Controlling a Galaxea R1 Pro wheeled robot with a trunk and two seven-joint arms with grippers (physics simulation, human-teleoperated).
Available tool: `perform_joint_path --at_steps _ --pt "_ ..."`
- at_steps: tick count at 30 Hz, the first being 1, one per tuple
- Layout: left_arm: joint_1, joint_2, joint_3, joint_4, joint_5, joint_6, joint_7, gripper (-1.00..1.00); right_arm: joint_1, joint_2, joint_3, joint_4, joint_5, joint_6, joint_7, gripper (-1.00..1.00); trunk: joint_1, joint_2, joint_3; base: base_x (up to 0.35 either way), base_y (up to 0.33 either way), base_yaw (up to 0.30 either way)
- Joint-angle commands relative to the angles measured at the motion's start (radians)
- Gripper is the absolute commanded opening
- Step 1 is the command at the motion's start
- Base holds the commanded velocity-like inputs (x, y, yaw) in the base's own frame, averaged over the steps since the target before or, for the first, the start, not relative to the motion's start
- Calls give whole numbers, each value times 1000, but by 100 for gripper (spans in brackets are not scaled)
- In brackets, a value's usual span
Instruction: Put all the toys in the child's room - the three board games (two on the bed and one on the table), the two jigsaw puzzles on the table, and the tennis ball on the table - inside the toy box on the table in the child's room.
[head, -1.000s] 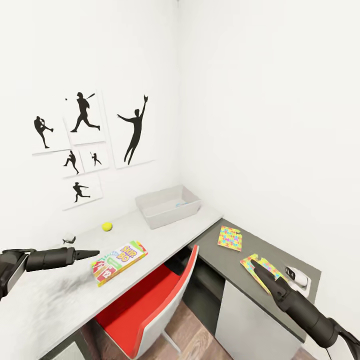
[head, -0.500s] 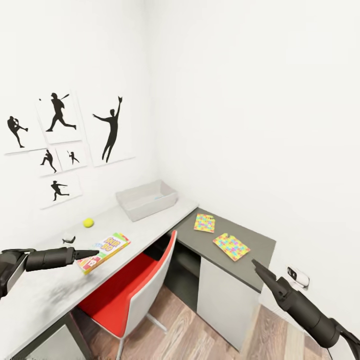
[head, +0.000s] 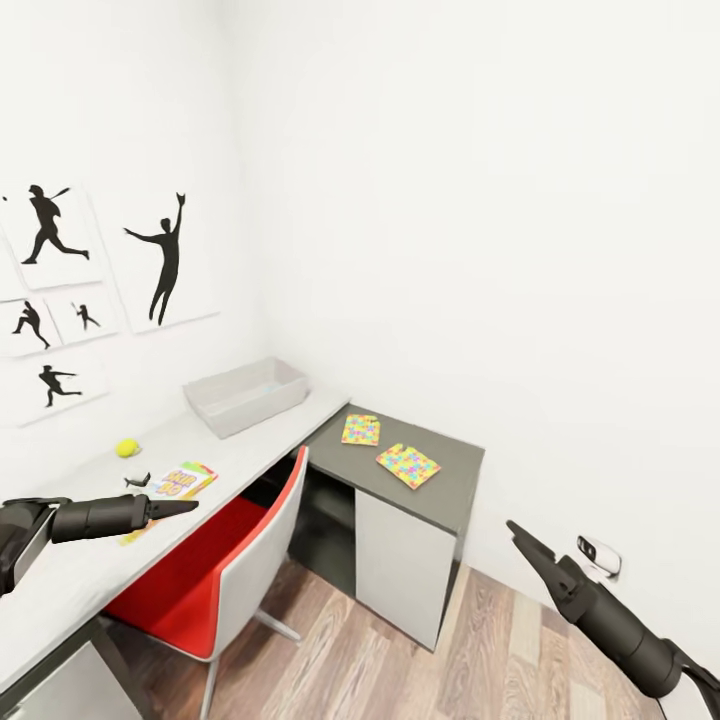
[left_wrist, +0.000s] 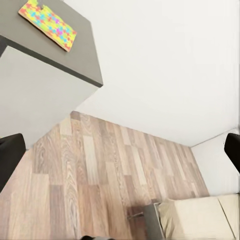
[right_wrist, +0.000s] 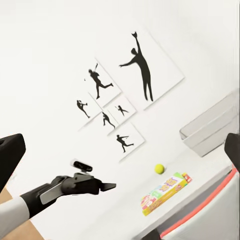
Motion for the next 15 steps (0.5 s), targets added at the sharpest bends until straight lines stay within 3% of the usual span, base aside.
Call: perform_joint_path --at_steps 1,15 --pt "-1 1 -2 -1 3 11 -2 100 -1 0 -5 3 -5 9 1 100 1 -2 -2 -32 -12 -286" --pt "0 1 0 0 3 11 -2 100 -1 0 -14 8 -5 10 2 100 1 -2 -2 -6 -2 -286"
